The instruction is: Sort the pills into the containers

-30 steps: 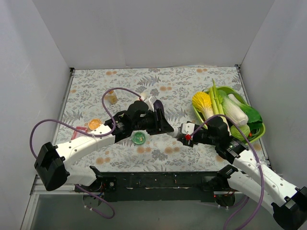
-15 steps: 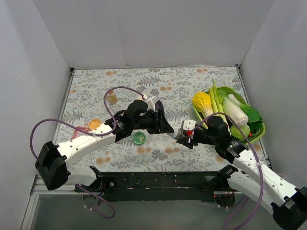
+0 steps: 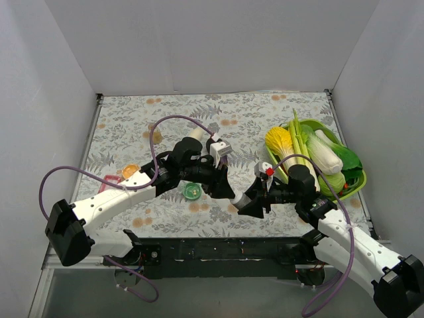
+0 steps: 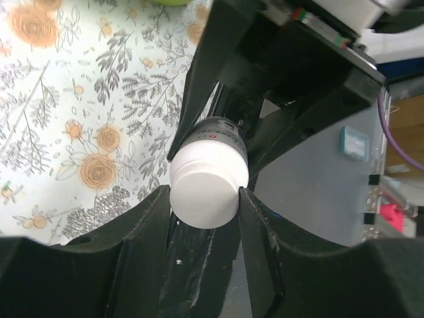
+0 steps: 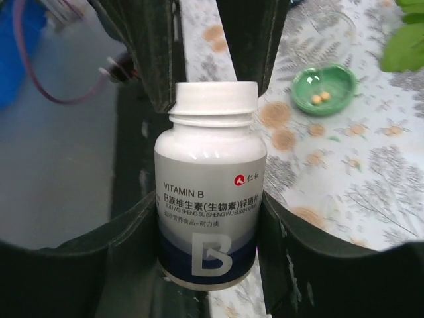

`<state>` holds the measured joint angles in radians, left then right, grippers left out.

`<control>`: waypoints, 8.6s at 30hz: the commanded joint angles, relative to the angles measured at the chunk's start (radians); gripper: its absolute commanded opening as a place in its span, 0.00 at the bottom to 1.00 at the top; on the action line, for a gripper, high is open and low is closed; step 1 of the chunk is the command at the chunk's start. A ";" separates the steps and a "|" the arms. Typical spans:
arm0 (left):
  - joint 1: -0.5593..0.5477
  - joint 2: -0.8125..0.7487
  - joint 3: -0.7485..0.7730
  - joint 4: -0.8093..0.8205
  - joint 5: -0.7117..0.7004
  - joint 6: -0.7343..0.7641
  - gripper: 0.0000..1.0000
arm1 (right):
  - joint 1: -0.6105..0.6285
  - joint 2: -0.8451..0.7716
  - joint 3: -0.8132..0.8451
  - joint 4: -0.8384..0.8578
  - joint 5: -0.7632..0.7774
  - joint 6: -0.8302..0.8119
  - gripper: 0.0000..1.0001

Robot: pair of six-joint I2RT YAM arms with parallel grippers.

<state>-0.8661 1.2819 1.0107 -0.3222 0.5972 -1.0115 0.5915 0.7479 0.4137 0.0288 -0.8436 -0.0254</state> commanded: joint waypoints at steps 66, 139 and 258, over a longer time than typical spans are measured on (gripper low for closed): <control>0.050 0.020 -0.037 0.209 -0.188 -0.587 0.67 | 0.018 0.073 0.232 -0.221 0.307 -0.522 0.01; 0.095 -0.015 -0.184 0.400 -0.056 -0.771 0.79 | 0.014 0.018 0.172 -0.196 0.299 -0.676 0.01; -0.116 -0.110 -0.328 0.499 -0.514 -0.980 0.88 | -0.022 -0.036 0.162 -0.285 0.294 -0.831 0.01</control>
<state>-0.9524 1.1496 0.6449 0.1619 0.1482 -1.9793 0.5644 0.7155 0.5278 -0.3050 -0.5499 -0.8562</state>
